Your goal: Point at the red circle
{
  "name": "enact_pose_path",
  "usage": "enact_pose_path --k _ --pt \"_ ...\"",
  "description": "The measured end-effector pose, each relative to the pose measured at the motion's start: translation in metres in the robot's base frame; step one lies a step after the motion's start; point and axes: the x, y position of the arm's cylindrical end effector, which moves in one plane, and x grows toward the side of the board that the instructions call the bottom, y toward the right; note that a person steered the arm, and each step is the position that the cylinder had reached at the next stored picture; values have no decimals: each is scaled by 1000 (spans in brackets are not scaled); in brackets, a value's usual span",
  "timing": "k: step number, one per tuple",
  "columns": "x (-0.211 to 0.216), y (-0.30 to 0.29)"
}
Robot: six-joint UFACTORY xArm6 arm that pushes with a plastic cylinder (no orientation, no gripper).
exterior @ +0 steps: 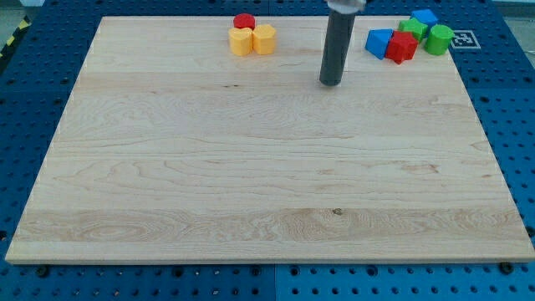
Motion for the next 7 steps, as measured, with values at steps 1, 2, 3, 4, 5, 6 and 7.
enact_pose_path --k 1,2,3,4,5,6,7 --pt "-22 1" --pt "-24 1" --pt "-28 1" --pt "-56 1" --pt "-73 -7" --pt "-73 -9" --pt "-73 -27"
